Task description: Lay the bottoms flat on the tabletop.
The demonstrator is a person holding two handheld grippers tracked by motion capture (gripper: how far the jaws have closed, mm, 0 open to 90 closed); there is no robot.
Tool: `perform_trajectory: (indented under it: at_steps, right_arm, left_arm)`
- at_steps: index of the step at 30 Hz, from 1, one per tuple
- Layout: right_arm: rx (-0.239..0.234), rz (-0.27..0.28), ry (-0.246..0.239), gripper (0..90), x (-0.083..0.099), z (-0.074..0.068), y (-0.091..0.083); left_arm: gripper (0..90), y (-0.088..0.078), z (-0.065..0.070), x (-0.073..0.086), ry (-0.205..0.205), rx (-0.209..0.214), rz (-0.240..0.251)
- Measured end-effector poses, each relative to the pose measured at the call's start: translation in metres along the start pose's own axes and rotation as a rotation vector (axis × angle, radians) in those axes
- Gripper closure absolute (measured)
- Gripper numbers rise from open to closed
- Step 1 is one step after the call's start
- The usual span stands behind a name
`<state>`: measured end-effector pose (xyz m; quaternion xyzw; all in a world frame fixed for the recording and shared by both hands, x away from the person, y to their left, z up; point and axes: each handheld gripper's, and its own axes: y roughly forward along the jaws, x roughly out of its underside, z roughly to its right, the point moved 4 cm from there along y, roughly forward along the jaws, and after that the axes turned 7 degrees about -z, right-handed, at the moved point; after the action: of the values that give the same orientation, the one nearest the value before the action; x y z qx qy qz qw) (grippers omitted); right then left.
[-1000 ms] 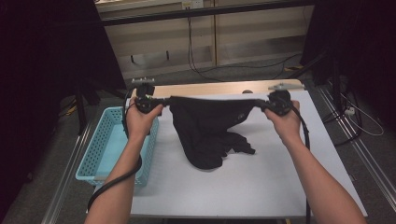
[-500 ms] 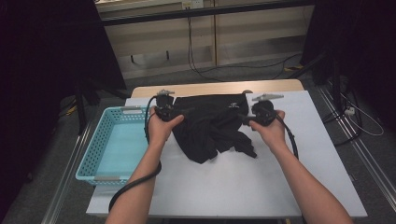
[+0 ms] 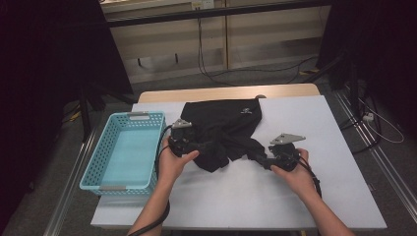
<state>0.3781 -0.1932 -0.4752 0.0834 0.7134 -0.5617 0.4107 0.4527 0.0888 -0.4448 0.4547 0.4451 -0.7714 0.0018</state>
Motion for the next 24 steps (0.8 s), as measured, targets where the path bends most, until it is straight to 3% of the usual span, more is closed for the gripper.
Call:
perform_trajectory:
  at_steps: [5, 7, 9, 11, 14, 18, 24]
  right_arm:
    - [-0.022, 0.021, -0.042, 58.4, 0.004, -0.011, -0.002]
    - [-0.035, 0.013, -0.049, 65.4, 0.004, -0.013, 0.002]
    - [-0.045, -0.007, -0.056, 67.0, 0.005, -0.015, 0.007]
    - [-0.021, -0.04, -0.087, 70.3, 0.007, -0.017, 0.014]
    - [-0.013, -0.028, -0.106, 88.3, 0.005, -0.016, 0.015]
    - [-0.038, -0.029, -0.115, 89.1, 0.006, -0.017, 0.009]
    - [-0.083, 0.031, -0.123, 89.2, 0.008, -0.025, -0.02]
  left_arm:
    - [13.1, -0.005, 0.008, 0.003, 0.017, 0.009, 0.013]
    - [13.1, -0.005, 0.011, 0.004, 0.025, 0.006, 0.012]
    - [13.0, -0.006, 0.011, 0.005, 0.036, 0.004, 0.006]
    - [13.0, -0.006, 0.012, 0.005, 0.036, 0.01, 0.014]
    - [13.0, -0.006, 0.015, 0.006, 0.043, 0.017, 0.009]
    - [13.1, -0.007, 0.016, 0.007, 0.044, 0.022, 0.016]
    - [13.1, -0.01, 0.019, 0.007, 0.04, 0.038, 0.025]
